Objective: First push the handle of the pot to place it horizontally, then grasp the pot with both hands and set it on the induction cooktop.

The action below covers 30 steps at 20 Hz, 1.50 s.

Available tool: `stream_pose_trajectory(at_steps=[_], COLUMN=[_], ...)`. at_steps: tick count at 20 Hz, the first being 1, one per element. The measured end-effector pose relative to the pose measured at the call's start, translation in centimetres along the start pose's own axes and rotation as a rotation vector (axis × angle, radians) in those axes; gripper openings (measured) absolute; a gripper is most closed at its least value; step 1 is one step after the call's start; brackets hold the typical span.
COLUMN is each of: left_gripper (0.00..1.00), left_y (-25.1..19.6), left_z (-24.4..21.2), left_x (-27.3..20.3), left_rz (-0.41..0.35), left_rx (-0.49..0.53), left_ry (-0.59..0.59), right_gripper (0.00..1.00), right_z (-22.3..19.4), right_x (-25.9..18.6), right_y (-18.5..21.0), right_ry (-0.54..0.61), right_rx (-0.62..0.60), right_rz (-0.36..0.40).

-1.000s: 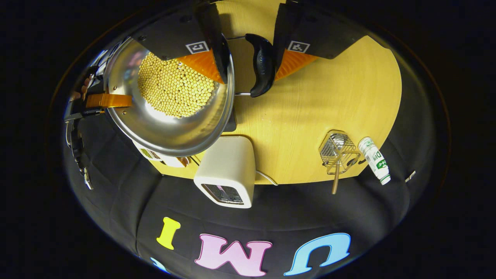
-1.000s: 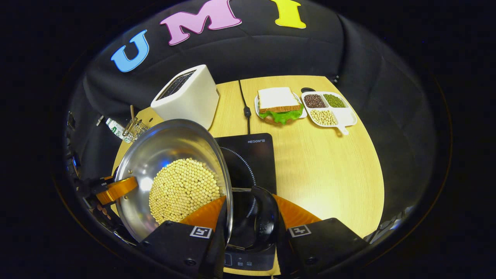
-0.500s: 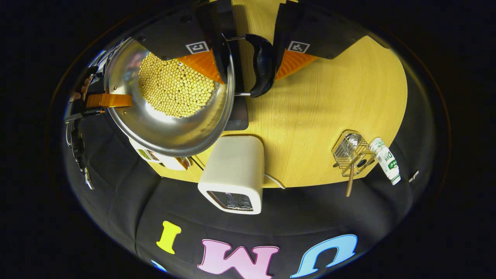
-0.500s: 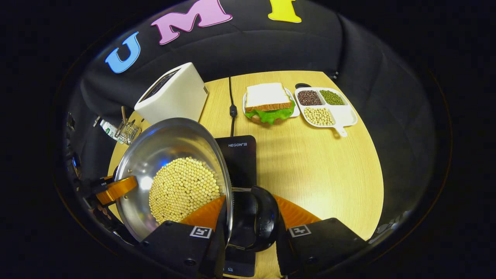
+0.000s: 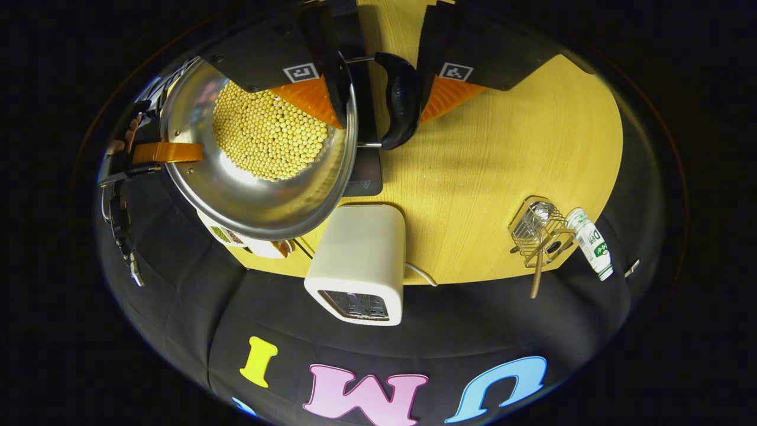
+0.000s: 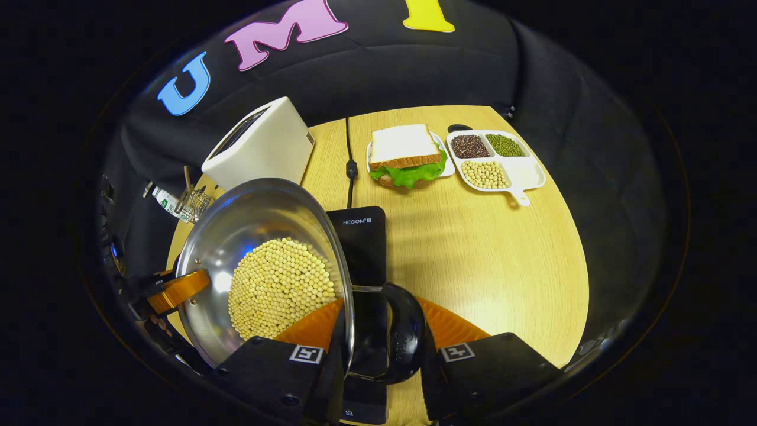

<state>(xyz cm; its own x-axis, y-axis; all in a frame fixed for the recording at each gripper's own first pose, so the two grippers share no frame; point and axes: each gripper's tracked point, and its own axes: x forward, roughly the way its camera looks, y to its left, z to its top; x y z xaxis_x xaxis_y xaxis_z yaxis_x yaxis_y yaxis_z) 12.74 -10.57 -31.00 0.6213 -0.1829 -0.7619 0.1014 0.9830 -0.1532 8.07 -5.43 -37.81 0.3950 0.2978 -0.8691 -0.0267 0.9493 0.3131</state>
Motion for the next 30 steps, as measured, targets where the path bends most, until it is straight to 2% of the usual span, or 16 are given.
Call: stream_pose_trajectory(at_steps=[10,11,12,13,15,16,19,20,21,25,30], left_gripper=[0.61,0.61,0.62,0.63,0.66,0.67,0.88,0.95,0.96,0.96,0.96], left_y=[0.0,0.1,0.0,0.0,-0.1,0.1,0.8,0.6,0.5,1.0,0.8], left_z=[-0.1,0.0,-0.1,-0.1,-0.5,-0.6,-0.9,-0.8,-0.7,-0.5,1.1], left_x=[-0.1,-0.1,-0.1,0.0,0.1,0.2,0.4,0.1,-0.1,-0.8,-2.9], left_rz=[0.002,0.002,0.003,0.003,-0.002,0.008,0.035,0.027,0.023,0.04,0.05], left_rx=[-0.015,-0.014,-0.012,-0.007,0.007,0.015,0.024,0.015,0.007,0.016,0.051], left_ry=[0.004,0.006,0.006,0.01,0.026,0.032,0.023,0.019,0.012,-0.007,-0.081], right_gripper=[0.58,0.54,0.55,0.6,0.63,0.69,0.85,0.95,1.0,0.99,0.99], right_z=[0.0,0.0,0.1,0.1,0.1,0.1,0.4,0.4,0.5,1.2,2.9], right_x=[0.0,0.0,0.1,0.1,0.2,0.1,0.0,-0.2,-0.3,-1.0,-3.7], right_y=[0.1,0.1,0.2,0.1,-0.1,0.0,0.1,0.0,-0.1,-0.4,-0.3], right_ry=[-0.009,-0.007,-0.008,-0.009,-0.02,-0.022,-0.039,-0.047,-0.053,-0.094,-0.205], right_rx=[0.025,0.025,0.026,0.023,0.013,0.011,0.006,0.003,0.0,0.001,0.007], right_rz=[0.008,0.008,0.008,0.006,-0.008,-0.01,-0.005,-0.007,-0.011,-0.026,-0.044])
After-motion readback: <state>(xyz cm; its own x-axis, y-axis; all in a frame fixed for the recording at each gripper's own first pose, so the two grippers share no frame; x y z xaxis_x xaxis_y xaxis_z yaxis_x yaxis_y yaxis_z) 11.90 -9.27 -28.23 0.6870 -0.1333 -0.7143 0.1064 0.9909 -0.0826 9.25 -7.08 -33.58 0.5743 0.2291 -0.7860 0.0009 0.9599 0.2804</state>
